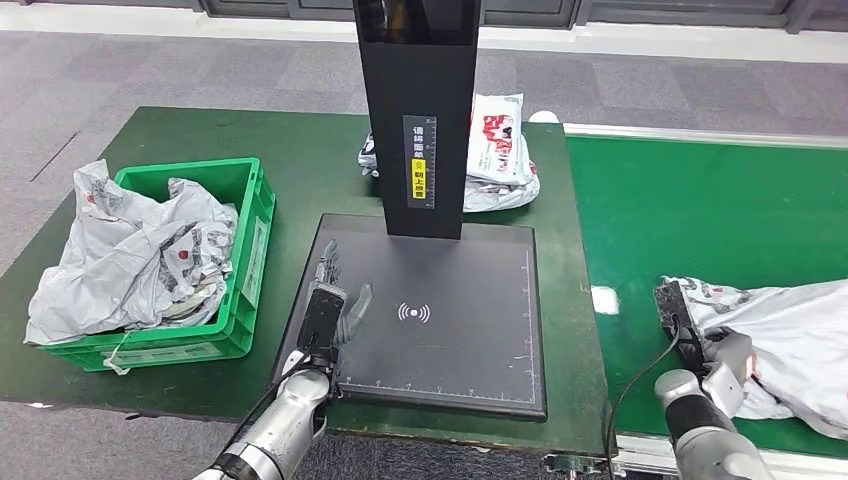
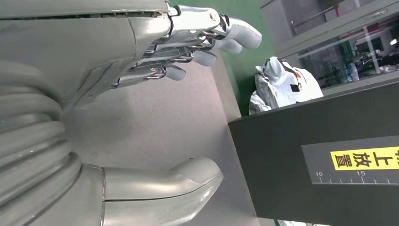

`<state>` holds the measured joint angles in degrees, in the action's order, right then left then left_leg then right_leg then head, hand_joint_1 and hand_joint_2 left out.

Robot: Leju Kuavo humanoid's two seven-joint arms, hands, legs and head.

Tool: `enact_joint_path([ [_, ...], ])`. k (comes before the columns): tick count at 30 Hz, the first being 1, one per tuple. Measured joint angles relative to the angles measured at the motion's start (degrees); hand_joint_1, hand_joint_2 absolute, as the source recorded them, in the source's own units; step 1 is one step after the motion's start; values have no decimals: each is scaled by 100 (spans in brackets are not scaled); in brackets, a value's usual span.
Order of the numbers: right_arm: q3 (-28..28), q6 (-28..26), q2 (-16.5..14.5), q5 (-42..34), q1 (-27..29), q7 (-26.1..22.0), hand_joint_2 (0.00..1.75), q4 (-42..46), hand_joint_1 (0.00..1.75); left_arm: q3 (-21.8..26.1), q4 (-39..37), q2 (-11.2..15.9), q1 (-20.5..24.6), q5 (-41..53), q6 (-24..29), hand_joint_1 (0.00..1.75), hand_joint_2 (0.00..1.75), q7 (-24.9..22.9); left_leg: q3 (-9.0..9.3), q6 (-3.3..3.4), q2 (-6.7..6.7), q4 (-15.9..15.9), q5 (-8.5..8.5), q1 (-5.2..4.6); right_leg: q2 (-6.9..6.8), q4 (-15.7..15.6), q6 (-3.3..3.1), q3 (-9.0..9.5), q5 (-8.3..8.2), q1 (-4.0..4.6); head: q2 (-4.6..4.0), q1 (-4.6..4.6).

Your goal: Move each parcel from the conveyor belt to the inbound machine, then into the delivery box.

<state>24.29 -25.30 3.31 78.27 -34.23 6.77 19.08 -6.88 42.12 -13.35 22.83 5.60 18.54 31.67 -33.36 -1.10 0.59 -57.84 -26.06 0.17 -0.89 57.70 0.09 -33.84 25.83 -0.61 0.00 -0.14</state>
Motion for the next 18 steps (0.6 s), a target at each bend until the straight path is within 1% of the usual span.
enact_joint_path([
  [2, -6, -81, -175, -455, 12, -770, 175, 213, 175, 23, 2, 1, -2, 2, -33, 0, 175, 1, 0, -2, 2, 0, 1, 0, 1, 0, 0, -1, 0, 1, 0, 0],
  [3, -33, -58, -280, -680, 34, -1042, 175, 381, 175, 38, 1, 1, -2, 5, -48, 0, 175, 8, 1, -3, 3, 0, 2, 0, 2, 1, 0, -2, 0, 2, 0, 0],
  [4, -93, -11, -384, -884, 70, -1192, 175, 586, 175, 55, 1, 1, -3, 12, -57, 0, 175, 16, 2, -4, 3, 0, 3, 1, 2, 1, -1, -3, 0, 3, 0, -1],
  [6, -291, 86, -566, -1201, 160, -1252, 175, 1005, 175, 91, -1, 2, -3, 30, -65, 0, 175, 33, 2, -5, 0, 0, 4, 1, 0, 1, -1, -3, 0, 3, 0, -1],
  [8, -508, 145, -675, -1457, 243, -1283, 175, 1323, 175, 114, -1, 2, -4, 49, -67, 0, 175, 45, -1, -5, -6, 1, 4, 2, -5, 1, -1, -3, 0, 3, 0, -1],
  [11, -987, 325, -802, -2026, 509, -1673, 175, 1975, 175, 124, -1, 5, -2, 133, -58, 0, 175, 82, -4, -4, -8, 1, 4, 4, -6, 2, -1, -3, 0, 2, 0, 0],
  [13, -1579, 521, -878, -2374, 774, -1690, 175, 2614, 175, 124, -4, 6, 12, 217, -30, 0, 175, 96, -5, -4, 4, 1, 2, 4, 3, 2, -1, -9, 0, 1, 0, 0],
  [15, -2203, 644, -937, -2573, 977, -1528, 175, 3140, 175, 123, -7, -1, 42, 274, 4, 0, 175, 97, -4, -4, 18, 0, -1, 3, 14, 2, -1, -17, 0, 1, 0, -1],
  [18, -2988, 689, -998, -2768, 1157, -1375, 175, 3726, 175, 120, -10, -16, 92, 300, 46, 0, 175, 91, -7, -5, 10, 0, 1, 3, 9, 2, -1, -19, 0, 2, 0, -1],
])
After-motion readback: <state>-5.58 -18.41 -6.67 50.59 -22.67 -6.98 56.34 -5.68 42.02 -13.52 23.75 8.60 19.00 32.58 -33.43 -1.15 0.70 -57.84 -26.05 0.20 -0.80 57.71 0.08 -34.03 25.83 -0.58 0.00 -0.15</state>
